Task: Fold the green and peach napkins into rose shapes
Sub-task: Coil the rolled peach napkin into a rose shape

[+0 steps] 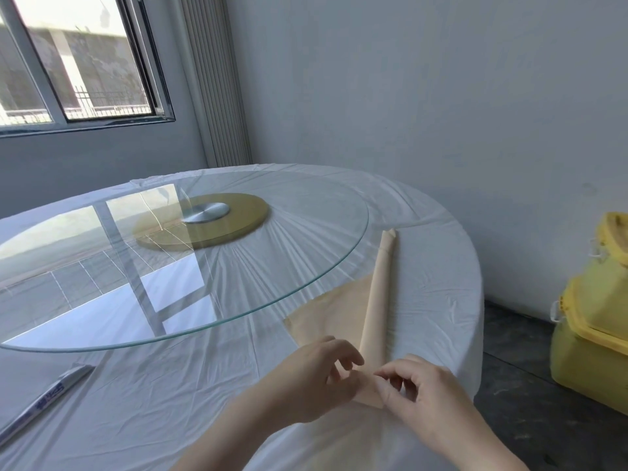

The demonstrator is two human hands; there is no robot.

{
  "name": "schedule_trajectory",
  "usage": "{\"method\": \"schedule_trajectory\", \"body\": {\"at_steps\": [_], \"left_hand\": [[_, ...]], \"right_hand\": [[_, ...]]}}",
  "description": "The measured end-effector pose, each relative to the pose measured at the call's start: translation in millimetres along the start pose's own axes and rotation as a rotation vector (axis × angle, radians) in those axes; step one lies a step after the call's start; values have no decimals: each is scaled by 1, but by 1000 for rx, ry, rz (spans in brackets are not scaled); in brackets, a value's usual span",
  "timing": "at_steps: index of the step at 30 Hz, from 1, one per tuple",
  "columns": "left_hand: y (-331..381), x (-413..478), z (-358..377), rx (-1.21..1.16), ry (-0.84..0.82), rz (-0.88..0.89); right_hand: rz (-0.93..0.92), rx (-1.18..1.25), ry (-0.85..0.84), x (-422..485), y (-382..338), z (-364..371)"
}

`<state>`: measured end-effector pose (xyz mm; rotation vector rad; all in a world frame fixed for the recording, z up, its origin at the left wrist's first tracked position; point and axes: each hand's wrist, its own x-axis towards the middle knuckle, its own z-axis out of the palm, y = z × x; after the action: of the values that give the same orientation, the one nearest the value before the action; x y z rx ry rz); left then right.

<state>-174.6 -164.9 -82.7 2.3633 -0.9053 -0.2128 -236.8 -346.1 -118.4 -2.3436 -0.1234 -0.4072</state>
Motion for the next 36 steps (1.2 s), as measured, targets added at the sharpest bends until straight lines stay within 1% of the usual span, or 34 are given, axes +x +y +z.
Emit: {"method": "schedule_trajectory", "body": {"at_steps": [2, 4, 6, 9, 10, 13, 16, 18, 22, 24, 28, 32, 36], "left_hand": [[1, -4, 2, 17, 69, 9], [1, -4, 3, 61, 51, 27], [-1, -1, 2, 69, 15, 17], [-2, 4, 0, -38, 3, -23], [-2, 6, -1, -65, 1, -34], [1, 9, -1, -122, -13, -79], [4, 9, 0, -143, -30, -99], [6, 7, 1, -111, -62, -83], [13, 2, 5, 28, -132, -27], [16, 0, 6, 41, -144, -25], [17, 0, 4, -43, -158, -65], [19, 1, 1, 6, -159, -68], [19, -4, 0, 66, -105, -45]], "right_hand": [[11, -8, -20, 3, 5, 0], [32, 14, -42, 6, 5, 0], [48, 99, -10, 6, 4, 0], [39, 205, 15, 2, 3, -3], [23, 193, -1, 1, 4, -4], [-57, 33, -43, -1, 11, -4], [-66, 13, -40, 2, 12, -10], [-72, 31, -87, 1, 11, -17], [-97, 74, -177, -8, 10, -29], [-98, 73, -183, -12, 10, -30], [-99, 97, -163, -15, 8, -29], [-66, 179, -158, -16, 4, -28], [-43, 230, -170, -12, 8, -26]]}}
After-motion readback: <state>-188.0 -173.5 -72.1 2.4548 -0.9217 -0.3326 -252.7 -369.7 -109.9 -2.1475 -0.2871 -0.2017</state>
